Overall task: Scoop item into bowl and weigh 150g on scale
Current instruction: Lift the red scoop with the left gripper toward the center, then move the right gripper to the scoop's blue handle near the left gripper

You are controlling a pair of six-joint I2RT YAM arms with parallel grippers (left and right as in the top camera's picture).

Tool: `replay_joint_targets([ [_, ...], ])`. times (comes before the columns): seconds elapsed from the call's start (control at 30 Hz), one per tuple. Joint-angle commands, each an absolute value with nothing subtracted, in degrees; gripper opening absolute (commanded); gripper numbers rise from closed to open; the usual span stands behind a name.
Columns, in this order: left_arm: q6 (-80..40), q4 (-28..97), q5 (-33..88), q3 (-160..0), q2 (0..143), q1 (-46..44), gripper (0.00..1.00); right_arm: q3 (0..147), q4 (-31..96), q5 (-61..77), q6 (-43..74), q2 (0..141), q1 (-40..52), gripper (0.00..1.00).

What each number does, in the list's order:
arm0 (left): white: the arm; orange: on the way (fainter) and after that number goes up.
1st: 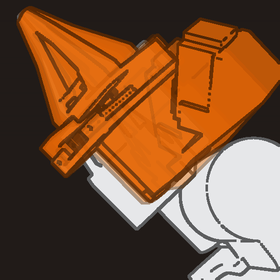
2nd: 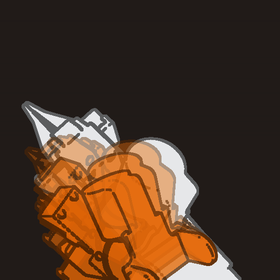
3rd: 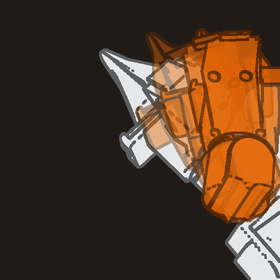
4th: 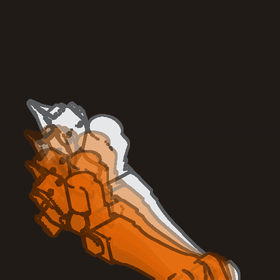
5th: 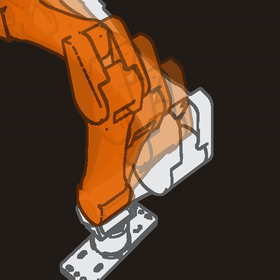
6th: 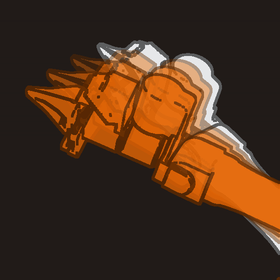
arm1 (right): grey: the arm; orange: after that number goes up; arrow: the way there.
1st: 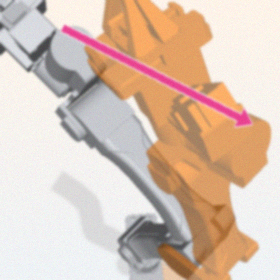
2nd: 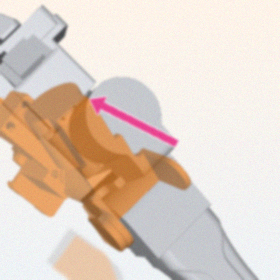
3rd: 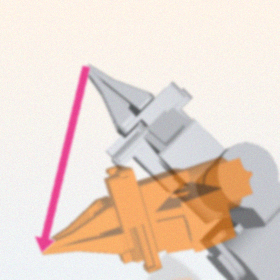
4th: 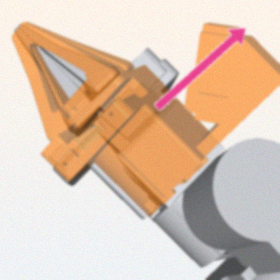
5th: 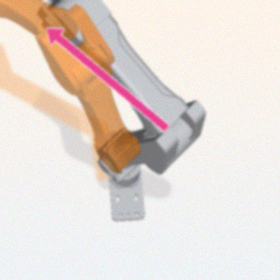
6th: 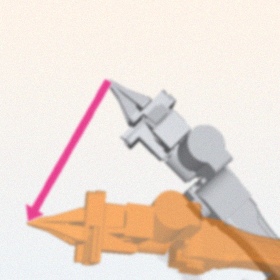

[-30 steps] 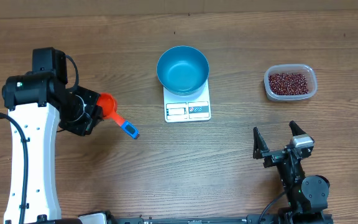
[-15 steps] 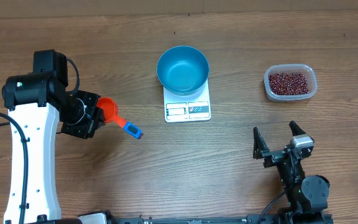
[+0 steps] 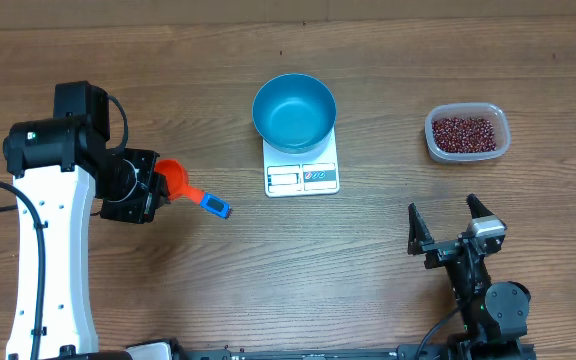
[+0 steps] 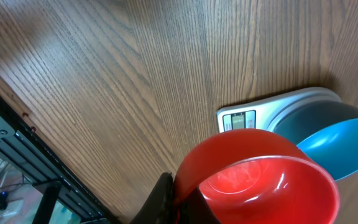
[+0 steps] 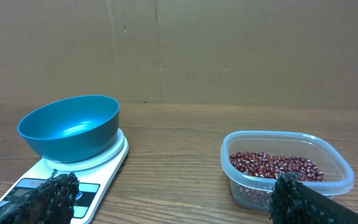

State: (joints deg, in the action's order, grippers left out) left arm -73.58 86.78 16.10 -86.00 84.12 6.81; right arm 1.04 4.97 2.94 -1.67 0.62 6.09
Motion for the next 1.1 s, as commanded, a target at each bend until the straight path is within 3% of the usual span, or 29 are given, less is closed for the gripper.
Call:
replay_joint_targets([
  [0.0, -75.05, 86.67, 15.97, -86.85, 83.68, 7.05, 0.04, 0.45, 4.64, 2.66, -1.52, 0.16, 6.42, 1.0],
  [0.4, -75.85, 86.56, 15.62, -86.83, 83.68, 7.05, 0.04, 0.67, 4.73, 4.29, 9.02, 0.16, 6.42, 1.0],
  [0.77, -75.88, 86.56, 14.85, -86.83, 83.68, 7.05, 0.04, 17.96, 25.58, 5.17, 11.57, 1.13, 6.37, 1.0],
  [1.07, -76.34, 86.54, 14.83, -86.85, 83.68, 7.05, 0.04, 33.63, 37.45, 7.16, 11.57, 14.63, 6.37, 1.0],
])
